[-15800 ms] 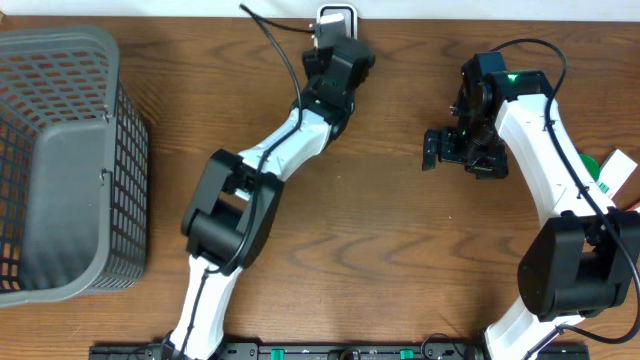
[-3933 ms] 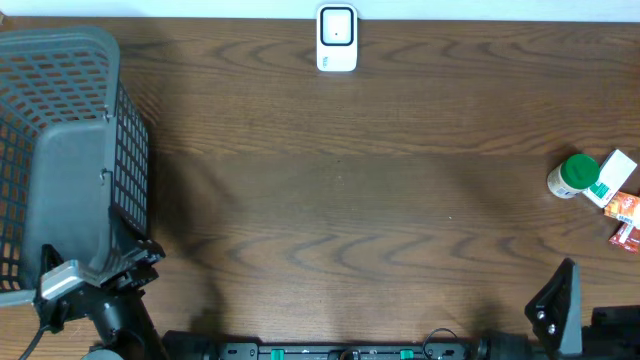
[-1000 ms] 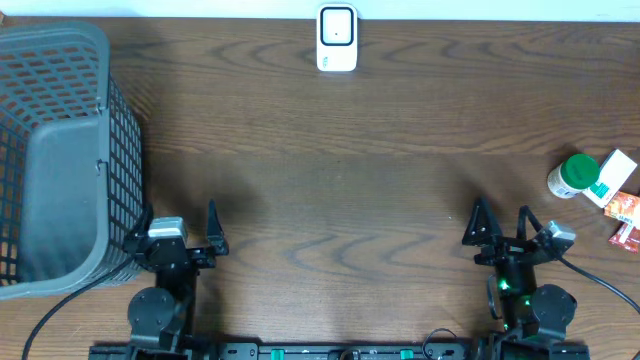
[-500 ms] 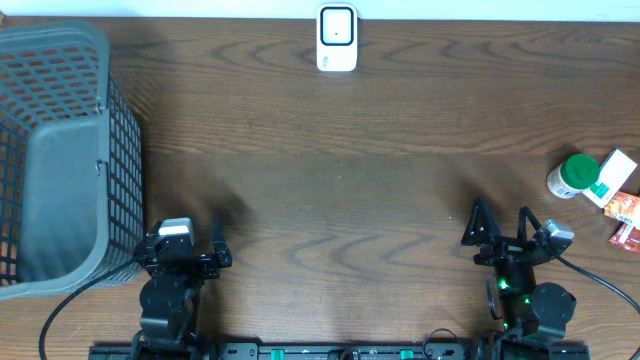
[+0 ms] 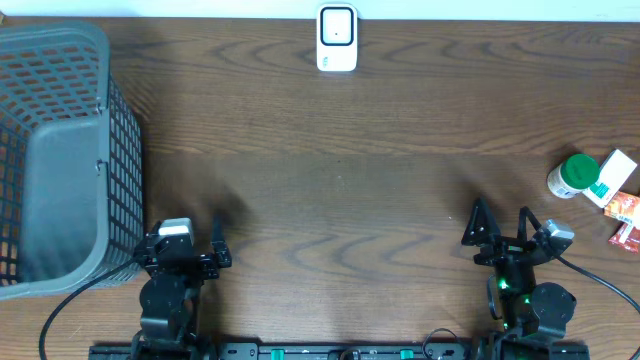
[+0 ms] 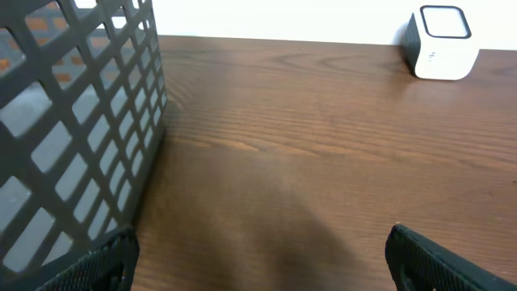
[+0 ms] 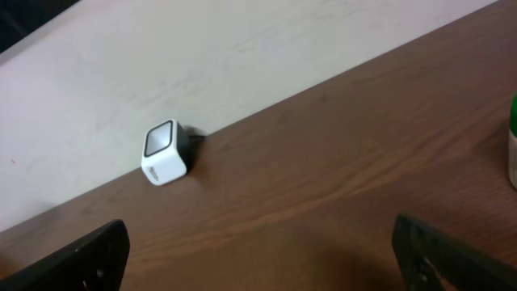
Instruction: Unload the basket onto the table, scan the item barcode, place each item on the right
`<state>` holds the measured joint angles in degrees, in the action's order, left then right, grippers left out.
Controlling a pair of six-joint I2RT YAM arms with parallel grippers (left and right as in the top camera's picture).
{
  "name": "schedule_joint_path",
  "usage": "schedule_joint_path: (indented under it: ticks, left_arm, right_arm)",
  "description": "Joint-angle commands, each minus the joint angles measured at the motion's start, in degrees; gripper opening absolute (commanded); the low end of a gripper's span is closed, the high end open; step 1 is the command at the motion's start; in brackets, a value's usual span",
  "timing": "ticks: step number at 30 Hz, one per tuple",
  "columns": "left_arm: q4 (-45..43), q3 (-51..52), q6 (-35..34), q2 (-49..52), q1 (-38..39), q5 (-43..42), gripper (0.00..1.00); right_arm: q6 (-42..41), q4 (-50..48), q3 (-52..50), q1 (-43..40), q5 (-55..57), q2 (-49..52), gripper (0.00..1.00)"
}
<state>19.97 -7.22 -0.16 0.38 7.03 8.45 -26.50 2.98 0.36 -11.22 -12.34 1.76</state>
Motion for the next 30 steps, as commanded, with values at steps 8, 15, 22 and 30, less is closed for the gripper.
schedule_joint_path:
  ticks: [8,15,22,30]
  left_arm:
    - [-11.82,4.87,-4.76,-0.28,-0.37,1.49,0.98]
    - [-16.68,7.02,-0.5,-0.33,-3.8,1.51,0.98]
    - [-16.39,6.99,3.98,-0.33,-3.85,-4.55,0.98]
    - [-16.2,6.99,4.0,-0.15,-3.85,-5.01,0.98]
  right_arm:
    - [0.85,0.26,-0.04,0.39,0.48,0.13,0.99]
    - [0.85,0.26,-0.04,0.39,0.48,0.13,0.99]
    - [0.85,0.26,-0.04,0.39,0.48,0.13,0.99]
    - [0.85,0.26,-0.04,0.39,0.48,0.13,0.99]
